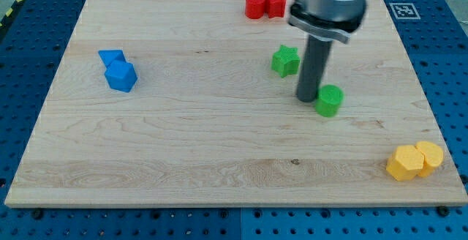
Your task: Push the green circle into the yellow heart
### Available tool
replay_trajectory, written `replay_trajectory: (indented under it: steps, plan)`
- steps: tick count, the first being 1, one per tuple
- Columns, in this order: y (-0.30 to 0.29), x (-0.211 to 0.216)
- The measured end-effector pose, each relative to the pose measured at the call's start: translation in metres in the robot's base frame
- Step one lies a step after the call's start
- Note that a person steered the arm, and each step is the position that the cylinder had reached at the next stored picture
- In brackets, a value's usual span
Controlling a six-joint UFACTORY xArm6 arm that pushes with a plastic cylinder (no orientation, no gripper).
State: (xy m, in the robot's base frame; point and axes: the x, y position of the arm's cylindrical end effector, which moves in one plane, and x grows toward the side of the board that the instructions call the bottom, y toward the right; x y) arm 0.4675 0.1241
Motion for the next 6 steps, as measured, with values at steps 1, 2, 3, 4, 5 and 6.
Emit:
replay_trajectory:
  steps: [1, 2, 3, 4, 5, 6]
  plan:
    - [0.009, 0.004]
    - [0.008, 0.008]
    - [0.063, 0.031]
    - [0.092, 0.042]
    - [0.088, 0.024]
    - [0.102, 0.007]
